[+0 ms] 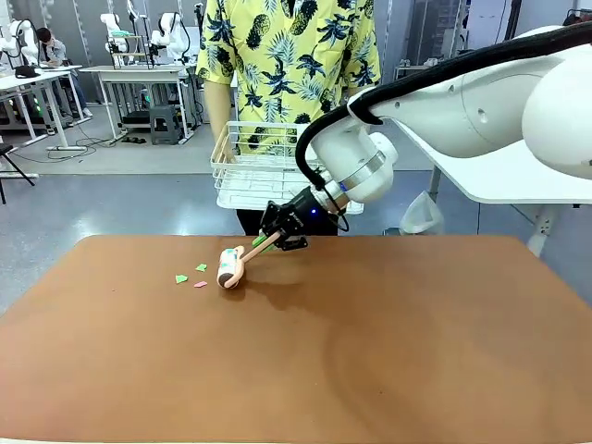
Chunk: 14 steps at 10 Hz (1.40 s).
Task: Clean the table.
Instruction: Clean the table with the Lint Roller when the human lifts the Dish drying rack.
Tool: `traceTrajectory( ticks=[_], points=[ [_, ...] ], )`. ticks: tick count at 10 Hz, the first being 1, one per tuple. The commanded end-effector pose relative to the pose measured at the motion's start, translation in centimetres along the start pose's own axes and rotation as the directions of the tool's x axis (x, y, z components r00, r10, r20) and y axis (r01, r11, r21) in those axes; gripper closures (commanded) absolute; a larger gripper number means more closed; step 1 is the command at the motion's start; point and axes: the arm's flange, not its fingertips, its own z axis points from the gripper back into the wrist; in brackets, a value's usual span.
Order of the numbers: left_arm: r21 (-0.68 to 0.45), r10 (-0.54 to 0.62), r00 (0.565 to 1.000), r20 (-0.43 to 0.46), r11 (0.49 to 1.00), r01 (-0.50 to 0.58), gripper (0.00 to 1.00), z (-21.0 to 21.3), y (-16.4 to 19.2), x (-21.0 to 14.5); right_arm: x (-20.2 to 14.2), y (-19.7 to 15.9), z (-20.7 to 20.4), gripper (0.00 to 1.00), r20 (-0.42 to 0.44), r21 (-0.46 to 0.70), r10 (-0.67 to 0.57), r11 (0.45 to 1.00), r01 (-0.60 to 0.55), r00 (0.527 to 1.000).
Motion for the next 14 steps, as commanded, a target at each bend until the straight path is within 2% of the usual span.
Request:
traceTrajectory(
  ticks=[1,4,6,7,9,12,13,14],
  points=[
    [-0.011,-0.01,1.0,-0.006,1.0,0.01,0.0,0.4,-0.1,-0.1,-0.9,-0.6,-5.4,0.79,0.02,-0.101,-0.072,0.992,0.073,0.997],
    [-0.011,-0.01,1.0,-0.006,1.0,0.01,0.0,0.4,-0.1,-0.1,-2.6,2.0,-10.9,0.79,-0.01,-0.064,-0.1,0.993,0.099,0.995],
    [-0.011,-0.01,1.0,-0.006,1.0,0.01,0.0,0.4,-0.1,-0.1,-3.1,3.9,-15.6,0.79,-0.079,-0.037,-0.075,0.997,0.072,0.994],
    [-0.011,-0.01,1.0,-0.006,1.0,0.01,0.0,0.4,-0.1,-0.1,-3.2,4.8,-16.5,0.79,-0.061,-0.038,-0.054,0.998,0.051,0.997],
    [-0.011,-0.01,1.0,-0.006,1.0,0.01,0.0,0.4,-0.1,-0.1,-3.0,6.2,-15.8,0.79,-0.003,-0.011,-0.036,0.999,0.036,0.999],
    [-0.011,-0.01,1.0,-0.006,1.0,0.01,0.0,0.4,-0.1,-0.1,-2.8,7.5,-12.6,0.79,0.04,0.041,-0.023,0.999,0.021,0.999],
    [-0.011,-0.01,1.0,-0.006,1.0,0.01,0.0,0.4,-0.1,-0.1,-3.1,8.7,-10.2,0.79,0.064,0.069,0.008,0.998,-0.012,0.998],
    [-0.011,-0.01,1.0,-0.006,1.0,0.01,0.0,0.4,-0.1,-0.1,-3.8,10.3,-6.2,0.79,0.04,0.12,0.05,0.991,-0.054,0.998]
  ],
)
